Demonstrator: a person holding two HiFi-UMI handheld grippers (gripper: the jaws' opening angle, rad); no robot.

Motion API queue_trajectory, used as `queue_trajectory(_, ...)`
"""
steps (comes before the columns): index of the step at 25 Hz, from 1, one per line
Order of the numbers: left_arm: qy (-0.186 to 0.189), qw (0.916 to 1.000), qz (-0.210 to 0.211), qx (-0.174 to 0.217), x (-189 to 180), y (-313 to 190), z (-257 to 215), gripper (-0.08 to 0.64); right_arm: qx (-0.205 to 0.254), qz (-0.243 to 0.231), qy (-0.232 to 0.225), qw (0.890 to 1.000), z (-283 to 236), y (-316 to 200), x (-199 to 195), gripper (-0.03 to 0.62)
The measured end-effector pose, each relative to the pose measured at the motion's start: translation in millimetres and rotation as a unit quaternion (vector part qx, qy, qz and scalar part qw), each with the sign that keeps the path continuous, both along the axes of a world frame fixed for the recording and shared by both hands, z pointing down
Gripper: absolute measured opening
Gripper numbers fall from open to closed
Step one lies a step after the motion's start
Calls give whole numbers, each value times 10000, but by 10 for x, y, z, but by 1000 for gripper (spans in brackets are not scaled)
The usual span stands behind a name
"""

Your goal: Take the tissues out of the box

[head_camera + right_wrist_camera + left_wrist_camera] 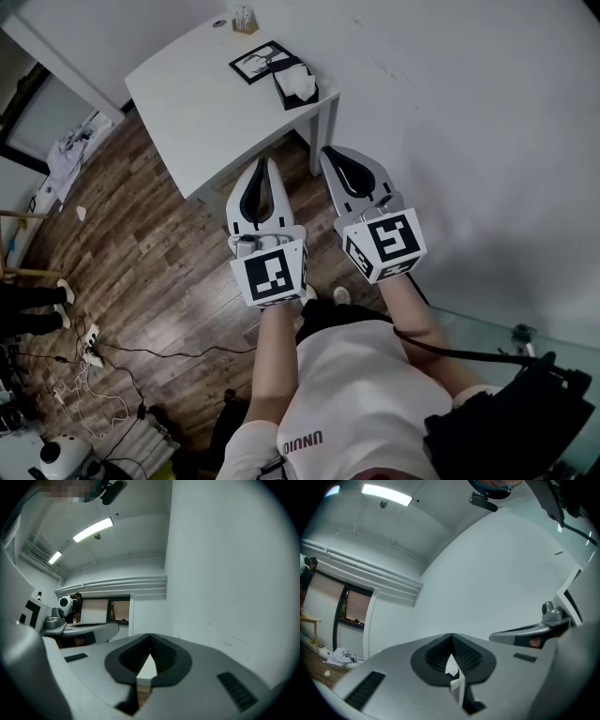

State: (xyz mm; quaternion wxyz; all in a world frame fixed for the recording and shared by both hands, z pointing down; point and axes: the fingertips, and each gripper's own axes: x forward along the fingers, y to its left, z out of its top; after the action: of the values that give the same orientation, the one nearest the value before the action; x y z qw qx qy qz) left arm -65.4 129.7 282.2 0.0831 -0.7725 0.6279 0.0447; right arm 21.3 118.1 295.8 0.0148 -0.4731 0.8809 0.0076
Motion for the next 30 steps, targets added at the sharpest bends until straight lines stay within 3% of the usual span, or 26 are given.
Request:
queue_trajectory(10,-144,9992,373,39,-93,-353,-19,12,-118,175,44,9998,84,-156,-165,20)
queue_trajectory(19,-34,9978,668,1,-156,-508,9,12,-61,501,50,9987,48,-233,-189,20)
queue_trajectory(30,64,9988,484,86,-283,-887,-45,12,-45,642,127,9978,66,-534,-44,20)
